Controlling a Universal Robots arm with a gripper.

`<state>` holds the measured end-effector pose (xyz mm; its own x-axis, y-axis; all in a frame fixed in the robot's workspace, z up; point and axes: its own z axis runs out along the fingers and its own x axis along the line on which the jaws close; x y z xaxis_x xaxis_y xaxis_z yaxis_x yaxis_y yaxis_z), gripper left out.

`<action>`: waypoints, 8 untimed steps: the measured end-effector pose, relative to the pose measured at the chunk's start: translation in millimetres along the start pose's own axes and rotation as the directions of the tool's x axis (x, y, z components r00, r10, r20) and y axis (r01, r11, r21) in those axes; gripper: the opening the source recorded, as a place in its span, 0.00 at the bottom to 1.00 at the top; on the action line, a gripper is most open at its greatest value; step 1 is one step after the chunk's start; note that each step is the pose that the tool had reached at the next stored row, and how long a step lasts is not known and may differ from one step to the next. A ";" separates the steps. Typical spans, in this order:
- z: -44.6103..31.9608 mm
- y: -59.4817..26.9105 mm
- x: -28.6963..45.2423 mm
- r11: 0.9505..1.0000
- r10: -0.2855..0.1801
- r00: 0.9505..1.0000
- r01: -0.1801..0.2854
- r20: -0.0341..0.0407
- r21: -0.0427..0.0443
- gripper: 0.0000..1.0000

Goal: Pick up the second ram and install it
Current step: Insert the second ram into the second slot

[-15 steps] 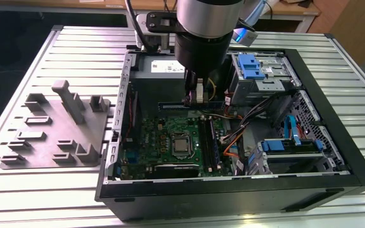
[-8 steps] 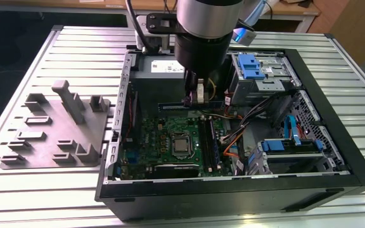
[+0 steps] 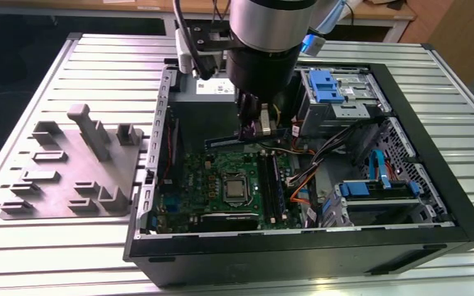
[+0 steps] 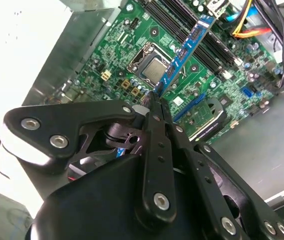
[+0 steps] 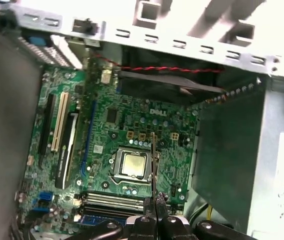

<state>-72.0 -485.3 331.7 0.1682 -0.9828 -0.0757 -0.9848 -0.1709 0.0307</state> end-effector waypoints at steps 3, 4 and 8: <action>0.0 0.0 0.0 1.000 -0.005 1.000 0.005 0.000 0.000 0.12; 0.2 0.0 0.0 1.000 0.004 1.000 -0.004 0.000 0.000 0.12; 1.2 -0.1 0.1 0.997 0.075 0.997 -0.075 0.003 0.006 0.12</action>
<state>-71.9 -485.3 330.5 0.0936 -0.9927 -0.0759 -0.9949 -0.0961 0.0307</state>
